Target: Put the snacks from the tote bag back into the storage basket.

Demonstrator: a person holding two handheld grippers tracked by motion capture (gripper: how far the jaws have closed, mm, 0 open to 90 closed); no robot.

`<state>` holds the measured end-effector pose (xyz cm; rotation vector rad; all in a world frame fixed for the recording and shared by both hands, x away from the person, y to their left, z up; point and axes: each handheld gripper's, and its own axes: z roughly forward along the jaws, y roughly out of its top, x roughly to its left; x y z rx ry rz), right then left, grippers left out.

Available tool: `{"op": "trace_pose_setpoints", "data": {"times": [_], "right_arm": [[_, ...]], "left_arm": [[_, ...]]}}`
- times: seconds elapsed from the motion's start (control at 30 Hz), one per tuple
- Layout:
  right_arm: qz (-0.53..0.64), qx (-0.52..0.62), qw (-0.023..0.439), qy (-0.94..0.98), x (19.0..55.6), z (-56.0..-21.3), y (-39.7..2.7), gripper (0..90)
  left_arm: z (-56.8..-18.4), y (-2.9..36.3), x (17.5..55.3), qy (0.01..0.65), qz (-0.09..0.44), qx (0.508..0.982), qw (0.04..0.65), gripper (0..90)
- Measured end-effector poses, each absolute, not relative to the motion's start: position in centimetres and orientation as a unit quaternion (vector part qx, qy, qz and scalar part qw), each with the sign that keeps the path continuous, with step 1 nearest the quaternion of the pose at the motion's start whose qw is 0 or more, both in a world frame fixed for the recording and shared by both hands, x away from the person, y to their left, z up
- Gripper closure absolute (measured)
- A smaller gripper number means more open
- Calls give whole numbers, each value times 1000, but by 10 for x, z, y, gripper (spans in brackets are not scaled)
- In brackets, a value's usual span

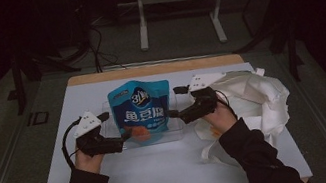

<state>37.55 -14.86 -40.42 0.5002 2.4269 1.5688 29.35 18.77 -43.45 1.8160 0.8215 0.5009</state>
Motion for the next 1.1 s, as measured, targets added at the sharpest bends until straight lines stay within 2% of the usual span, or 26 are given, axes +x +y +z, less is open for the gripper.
{"op": "trace_pose_setpoints", "data": {"times": [0.4,0.7,1.1], "right_arm": [[533,170,116,821,355,-409,-170,138],[539,156,132,817,330,-413,-184,139],[541,166,143,812,304,-419,-212,139]], "left_arm": [[-444,180,271,335,177,759,529,20],[-448,169,257,295,144,755,567,20],[-449,146,247,253,104,770,577,20]]}}
